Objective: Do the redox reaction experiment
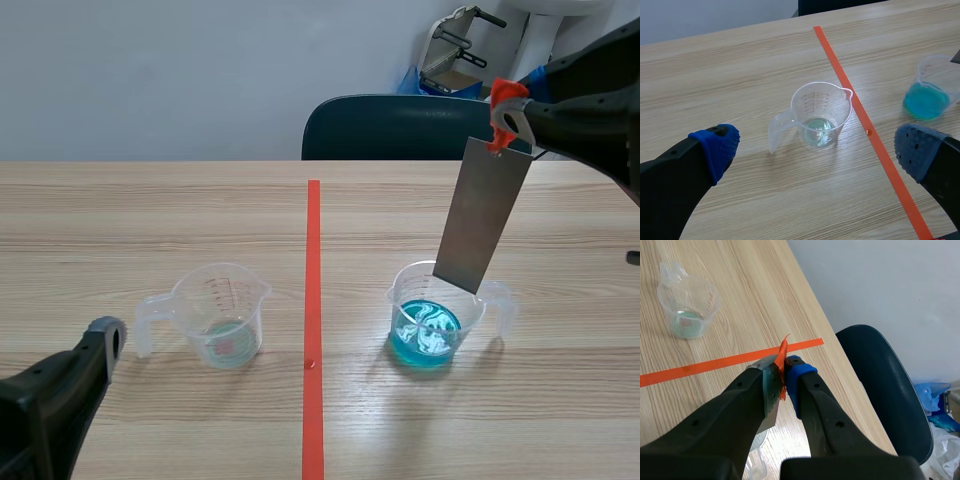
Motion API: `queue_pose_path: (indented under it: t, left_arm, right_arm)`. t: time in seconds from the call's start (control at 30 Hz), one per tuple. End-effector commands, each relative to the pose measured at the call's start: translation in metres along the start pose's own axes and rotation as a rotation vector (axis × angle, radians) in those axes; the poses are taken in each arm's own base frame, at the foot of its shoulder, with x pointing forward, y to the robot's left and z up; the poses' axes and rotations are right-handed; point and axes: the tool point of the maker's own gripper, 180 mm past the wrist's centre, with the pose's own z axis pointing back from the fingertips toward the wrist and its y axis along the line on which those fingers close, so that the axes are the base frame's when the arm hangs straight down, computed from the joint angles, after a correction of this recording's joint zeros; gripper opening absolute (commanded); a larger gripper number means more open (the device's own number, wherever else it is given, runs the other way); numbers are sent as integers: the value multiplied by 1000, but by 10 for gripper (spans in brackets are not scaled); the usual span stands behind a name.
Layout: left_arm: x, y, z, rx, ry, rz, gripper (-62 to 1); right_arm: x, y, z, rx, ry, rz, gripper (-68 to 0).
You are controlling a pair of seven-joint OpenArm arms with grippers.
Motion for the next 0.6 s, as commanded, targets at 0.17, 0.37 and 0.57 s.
queue_pose_path:
  t: [0.17, 0.37, 0.57]
  left_arm:
    - [6, -1, 1, 0, -20, 7, 14]
    - [6, -1, 1, 0, -20, 7, 14]
    - [6, -1, 1, 0, -21, 0, 14]
  right_arm:
    - [9, -4, 1, -6, -28, 14, -667]
    - [9, -4, 1, -6, -28, 14, -667]
    - [9, -4, 1, -6, -28, 14, -667]
